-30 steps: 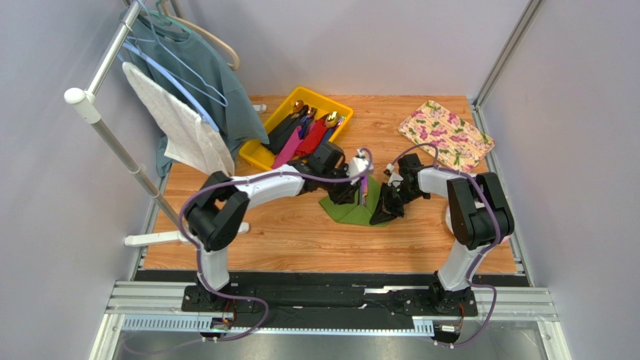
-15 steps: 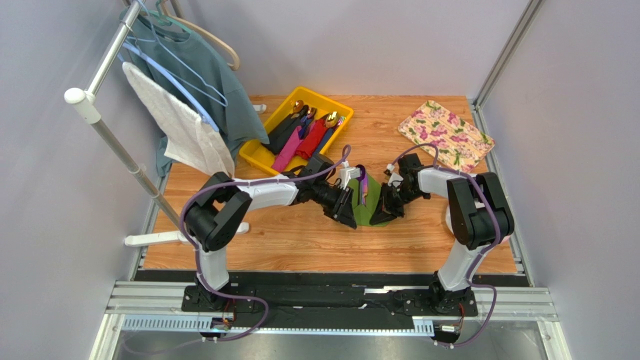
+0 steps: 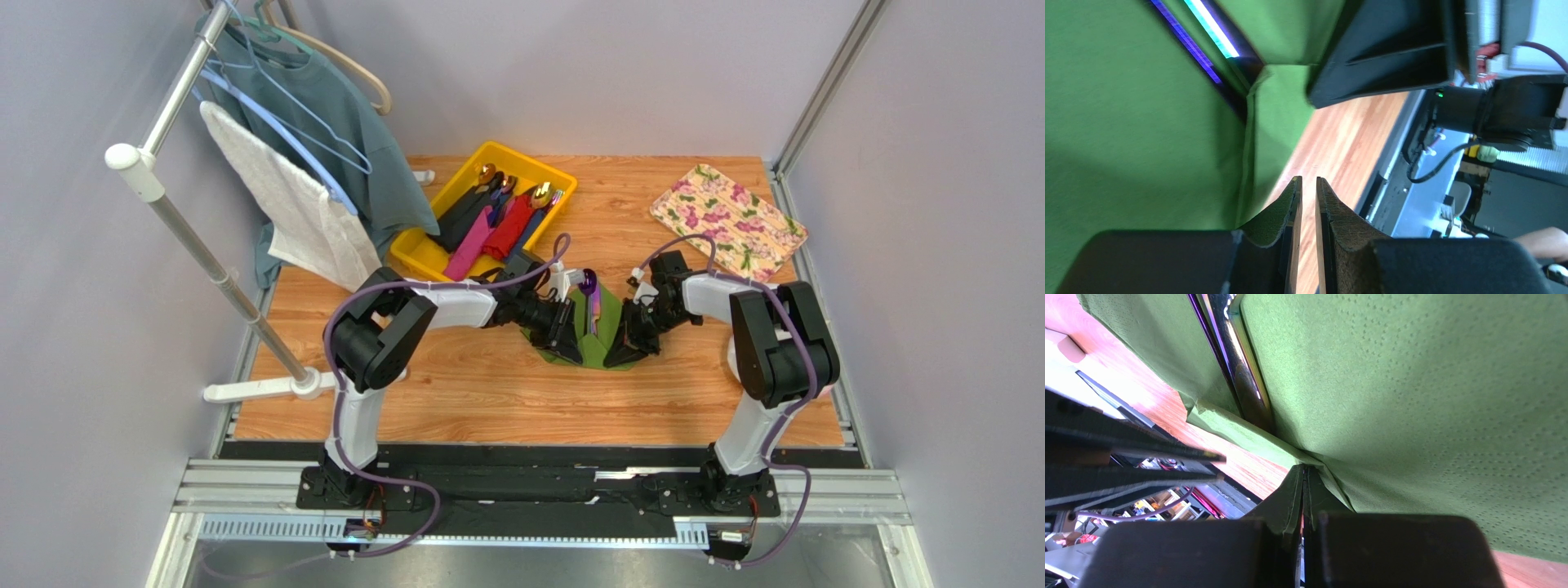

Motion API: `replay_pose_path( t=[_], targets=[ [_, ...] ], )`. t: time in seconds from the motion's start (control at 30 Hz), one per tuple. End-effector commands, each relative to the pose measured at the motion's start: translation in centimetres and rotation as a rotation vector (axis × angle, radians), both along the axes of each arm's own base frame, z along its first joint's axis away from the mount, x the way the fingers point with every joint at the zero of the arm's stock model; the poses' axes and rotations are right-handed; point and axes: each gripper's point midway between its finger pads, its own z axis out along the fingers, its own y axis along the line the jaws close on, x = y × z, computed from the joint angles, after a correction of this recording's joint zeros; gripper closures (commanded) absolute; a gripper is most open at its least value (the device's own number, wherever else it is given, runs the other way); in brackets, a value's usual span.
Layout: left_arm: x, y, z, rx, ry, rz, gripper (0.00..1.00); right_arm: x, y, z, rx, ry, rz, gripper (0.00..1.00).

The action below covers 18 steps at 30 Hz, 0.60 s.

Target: Place the utensils on the paper napkin and roll it up

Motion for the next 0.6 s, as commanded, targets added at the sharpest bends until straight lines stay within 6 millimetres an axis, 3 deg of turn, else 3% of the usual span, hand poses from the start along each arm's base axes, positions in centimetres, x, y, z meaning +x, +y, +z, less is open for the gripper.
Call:
replay_pose_path(
  t=[0.0, 0.2, 0.57],
  targets=[
    [1.4, -0.1, -0.4, 0.029, -0.034, 0.023, 0.79, 1.0, -0.5, -0.7, -0.058, -0.063, 0.010, 1.00],
    [1.8, 1.2, -2.9, 0.113, -0.012, 0.054, 0.82, 1.0, -0.6, -0.5, -0.065, -0.077, 0.014, 1.00],
    [1.3, 2.8, -4.3, 0.167, 0.051, 0.090, 0.86, 1.4, -1.6, -0.8, -0.129, -0.109, 0.023, 1.00]
  ],
)
